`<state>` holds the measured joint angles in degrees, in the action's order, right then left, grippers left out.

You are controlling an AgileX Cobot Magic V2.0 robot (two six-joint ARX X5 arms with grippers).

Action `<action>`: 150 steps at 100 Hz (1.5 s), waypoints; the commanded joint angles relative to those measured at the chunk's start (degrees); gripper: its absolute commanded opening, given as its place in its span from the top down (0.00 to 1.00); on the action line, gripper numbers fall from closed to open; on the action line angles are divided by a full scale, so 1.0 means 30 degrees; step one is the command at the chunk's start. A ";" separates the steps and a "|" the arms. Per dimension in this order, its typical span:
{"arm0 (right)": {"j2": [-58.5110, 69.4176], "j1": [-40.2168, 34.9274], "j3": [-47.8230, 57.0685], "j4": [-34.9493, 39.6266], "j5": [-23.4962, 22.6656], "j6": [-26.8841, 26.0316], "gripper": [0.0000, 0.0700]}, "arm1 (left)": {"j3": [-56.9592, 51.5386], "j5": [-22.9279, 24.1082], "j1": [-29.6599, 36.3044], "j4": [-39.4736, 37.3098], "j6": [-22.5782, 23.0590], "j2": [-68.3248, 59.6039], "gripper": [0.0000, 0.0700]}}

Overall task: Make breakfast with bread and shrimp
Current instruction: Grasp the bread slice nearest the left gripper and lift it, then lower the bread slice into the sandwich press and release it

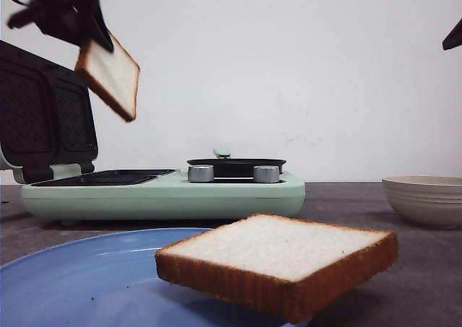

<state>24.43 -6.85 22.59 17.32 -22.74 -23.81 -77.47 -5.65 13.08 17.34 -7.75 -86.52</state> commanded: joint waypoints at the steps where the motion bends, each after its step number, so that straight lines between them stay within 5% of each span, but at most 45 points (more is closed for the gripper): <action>1: 0.0066 -0.0066 0.0262 -0.0204 0.0036 0.0233 0.42 | -0.1246 0.1078 0.0459 -0.0321 0.2433 -0.1020 1.00; 39: 0.0066 -0.0066 0.0262 -0.0182 0.0109 0.0248 0.42 | -0.3446 0.8072 0.2951 -0.1996 1.3952 -0.5523 1.00; 55: 0.0066 -0.0066 0.0262 -0.0175 0.0102 0.0277 0.42 | -0.3446 0.8517 0.3242 -0.2346 1.7879 -0.6484 1.00; 102: 0.0066 -0.0204 0.0255 -0.0029 0.0117 0.1107 0.42 | -0.3446 0.7213 0.3140 -0.2412 2.1442 -0.7774 1.00; 150: 0.0073 -0.0590 0.0255 0.0000 0.0248 0.1217 0.42 | -0.3439 0.6149 0.2339 -0.1508 2.1915 -0.8648 1.00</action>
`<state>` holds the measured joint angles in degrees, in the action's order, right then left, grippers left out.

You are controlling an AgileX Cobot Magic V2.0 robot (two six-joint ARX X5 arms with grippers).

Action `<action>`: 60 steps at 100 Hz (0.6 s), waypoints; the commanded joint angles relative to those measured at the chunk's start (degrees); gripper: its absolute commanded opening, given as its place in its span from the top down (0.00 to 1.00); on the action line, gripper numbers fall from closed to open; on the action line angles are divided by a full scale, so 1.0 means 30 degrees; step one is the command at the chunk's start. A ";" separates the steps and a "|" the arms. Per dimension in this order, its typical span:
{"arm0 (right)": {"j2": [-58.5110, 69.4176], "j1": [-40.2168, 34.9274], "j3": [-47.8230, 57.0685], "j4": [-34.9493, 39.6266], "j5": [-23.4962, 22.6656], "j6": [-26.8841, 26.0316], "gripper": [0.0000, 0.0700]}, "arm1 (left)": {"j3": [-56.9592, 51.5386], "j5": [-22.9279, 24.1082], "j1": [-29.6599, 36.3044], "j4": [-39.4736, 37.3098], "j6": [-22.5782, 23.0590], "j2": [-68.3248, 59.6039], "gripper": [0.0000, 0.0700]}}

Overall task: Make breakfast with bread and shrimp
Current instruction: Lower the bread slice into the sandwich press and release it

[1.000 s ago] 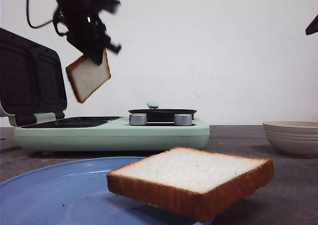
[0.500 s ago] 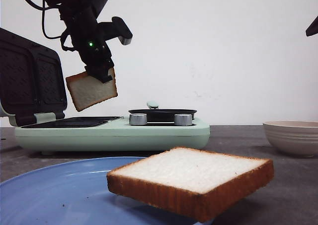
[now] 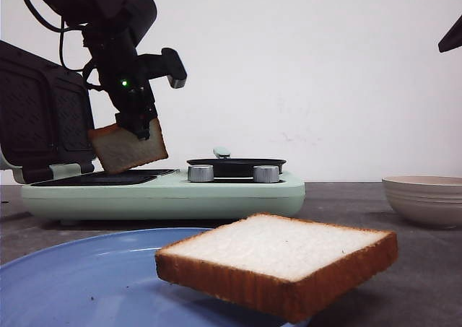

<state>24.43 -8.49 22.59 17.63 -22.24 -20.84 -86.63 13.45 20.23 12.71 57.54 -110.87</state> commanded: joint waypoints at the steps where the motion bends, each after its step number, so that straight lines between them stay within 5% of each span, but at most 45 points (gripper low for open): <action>1: 0.0073 -0.0044 0.0255 -0.0102 0.0087 0.0226 0.42 | -0.0386 -0.0248 -0.0066 0.0044 0.0153 -0.0532 1.00; 35: 0.0342 -0.0044 0.0255 0.0015 0.0466 0.0233 0.42 | -0.0386 -0.2011 -0.0401 0.1115 -0.0852 -0.0554 0.97; 41: 0.0342 -0.0036 0.0255 0.0000 0.0474 0.0226 0.42 | -0.0386 -0.2004 -0.0423 0.1311 -0.1450 -0.0554 0.75; 53: 0.0335 -0.0036 0.0255 0.0000 0.0474 0.0226 0.42 | -0.0386 -0.1996 -0.0437 0.1311 -0.2018 -0.0554 0.03; 60: 0.0335 -0.0036 0.0255 0.0000 0.0466 0.0226 0.42 | -0.0393 -0.2004 -0.0430 0.1326 -0.2317 -0.0459 0.00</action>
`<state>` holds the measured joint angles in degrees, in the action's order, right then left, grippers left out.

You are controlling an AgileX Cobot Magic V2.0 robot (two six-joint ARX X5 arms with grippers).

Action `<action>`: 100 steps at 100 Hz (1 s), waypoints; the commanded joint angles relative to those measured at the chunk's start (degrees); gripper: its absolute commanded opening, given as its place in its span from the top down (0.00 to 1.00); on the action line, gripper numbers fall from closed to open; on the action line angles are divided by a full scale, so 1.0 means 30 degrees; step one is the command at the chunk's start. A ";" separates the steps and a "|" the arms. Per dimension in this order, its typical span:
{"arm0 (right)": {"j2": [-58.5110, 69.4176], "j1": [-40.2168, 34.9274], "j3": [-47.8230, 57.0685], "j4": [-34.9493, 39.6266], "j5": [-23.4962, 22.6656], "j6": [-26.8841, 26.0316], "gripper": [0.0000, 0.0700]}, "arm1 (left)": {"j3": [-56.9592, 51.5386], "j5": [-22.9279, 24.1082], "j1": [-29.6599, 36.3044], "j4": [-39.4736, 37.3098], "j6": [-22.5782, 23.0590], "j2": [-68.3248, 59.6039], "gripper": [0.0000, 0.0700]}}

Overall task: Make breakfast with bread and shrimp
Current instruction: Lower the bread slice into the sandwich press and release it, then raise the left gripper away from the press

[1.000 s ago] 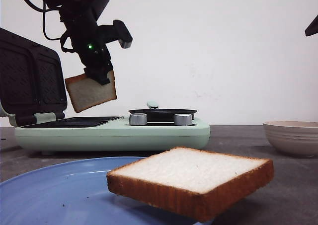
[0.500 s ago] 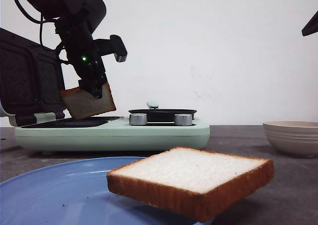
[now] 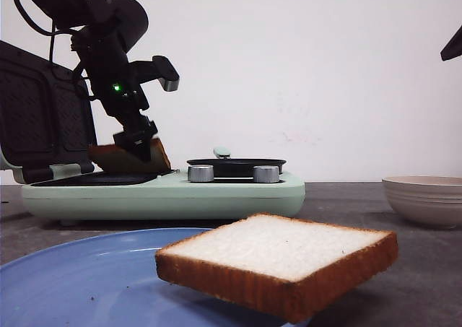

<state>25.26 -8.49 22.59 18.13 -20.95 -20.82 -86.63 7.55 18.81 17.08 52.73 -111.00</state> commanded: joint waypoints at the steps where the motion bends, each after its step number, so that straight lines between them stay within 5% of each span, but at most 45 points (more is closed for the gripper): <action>1: 0.0058 -0.0044 0.0255 -0.0168 0.0044 0.0219 0.42 | -0.0393 -0.0036 0.0058 -0.0131 -0.0816 -0.0386 0.00; 45: 0.0066 -0.0044 0.0255 -0.0160 0.0015 0.0211 0.42 | -0.0393 -0.1239 -0.0117 -0.0044 -0.2018 0.1202 0.00; 59: 0.0058 -0.0044 0.0255 -0.0087 0.0000 0.0117 0.42 | -0.0393 -0.0998 -0.0321 0.0226 -0.3993 0.1865 0.00; 65: 0.0058 -0.0044 0.0255 0.0022 0.0000 0.0051 0.42 | -0.0393 -0.0962 -0.0328 0.0495 -0.6076 0.2368 0.26; 76: 0.0080 -0.0036 0.0255 0.0452 0.0015 -0.0452 0.42 | -0.0393 -0.1494 -0.0393 0.1246 -1.0535 0.3672 1.00; 100: 0.1042 -0.0044 0.0255 0.0831 -0.0044 -0.1370 0.41 | -0.0393 -0.3555 -0.0663 0.3971 -1.2517 0.7213 0.98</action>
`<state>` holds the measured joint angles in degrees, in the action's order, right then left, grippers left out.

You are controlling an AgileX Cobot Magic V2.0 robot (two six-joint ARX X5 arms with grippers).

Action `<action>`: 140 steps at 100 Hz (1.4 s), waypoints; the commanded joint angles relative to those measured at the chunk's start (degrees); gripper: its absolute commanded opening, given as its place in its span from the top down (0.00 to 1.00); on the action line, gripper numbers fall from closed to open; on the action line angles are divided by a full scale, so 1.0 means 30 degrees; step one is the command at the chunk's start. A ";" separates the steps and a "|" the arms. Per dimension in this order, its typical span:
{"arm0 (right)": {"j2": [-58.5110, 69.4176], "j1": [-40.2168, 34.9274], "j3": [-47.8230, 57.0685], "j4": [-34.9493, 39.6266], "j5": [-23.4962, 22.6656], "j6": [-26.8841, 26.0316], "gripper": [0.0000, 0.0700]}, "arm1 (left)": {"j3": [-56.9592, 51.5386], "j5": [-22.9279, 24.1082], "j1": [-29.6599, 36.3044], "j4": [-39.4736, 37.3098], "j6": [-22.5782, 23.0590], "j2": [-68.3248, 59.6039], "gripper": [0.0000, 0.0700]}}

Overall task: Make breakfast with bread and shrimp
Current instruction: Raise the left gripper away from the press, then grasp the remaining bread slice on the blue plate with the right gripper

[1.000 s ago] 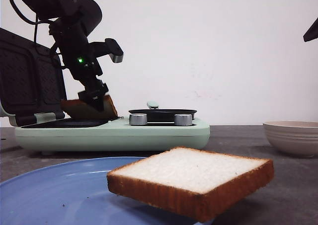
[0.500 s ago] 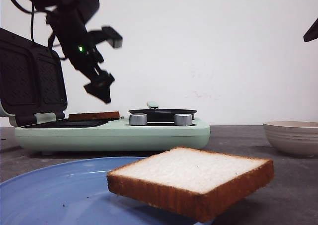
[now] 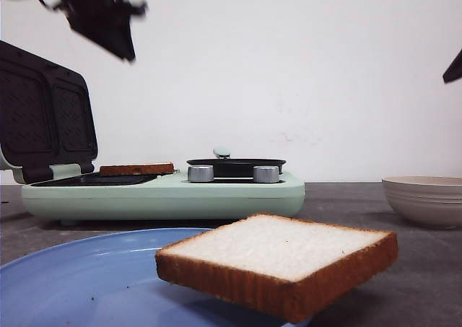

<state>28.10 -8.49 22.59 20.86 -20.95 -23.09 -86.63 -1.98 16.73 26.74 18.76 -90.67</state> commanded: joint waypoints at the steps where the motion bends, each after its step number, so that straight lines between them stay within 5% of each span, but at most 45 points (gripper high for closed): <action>1: 0.0095 -0.0044 0.0255 -0.0073 -0.0051 -0.0663 0.41 | -0.0393 -0.0408 0.0029 0.0911 -0.1253 0.0619 0.98; 13: 0.0095 -0.0066 0.0255 -0.0124 -0.0794 -0.2033 0.42 | -0.0386 -0.0707 -0.0058 0.2579 -0.2885 0.2834 0.98; 40: 0.2280 -0.1166 0.0255 0.0714 -0.5916 -0.3330 0.43 | -0.0372 -0.3599 -0.0044 0.4983 -0.5865 0.8255 0.98; 72: 0.7839 -0.3388 0.0255 0.0845 -0.6674 -0.3308 0.40 | -0.0313 -0.3147 0.1982 0.7934 -0.5960 1.3078 0.98; 126: 1.4462 -0.5129 0.0255 -0.4779 -0.6987 -0.4437 0.41 | -0.0306 -0.3147 0.2062 1.1519 -0.5384 1.7070 0.98; 132: 1.4491 -0.5129 0.0255 -0.5122 -0.7009 -0.4830 0.53 | -0.0306 -0.3140 0.2062 1.1759 -0.5260 1.7180 0.98; 140: 1.4455 -0.5129 0.0255 -0.5457 -0.7038 -0.5056 0.96 | -0.0306 -0.3140 0.2062 1.1832 -0.5107 1.7267 0.98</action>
<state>70.94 -23.57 22.70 5.50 -41.87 -36.69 -86.61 -11.73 22.63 62.65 2.33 -38.68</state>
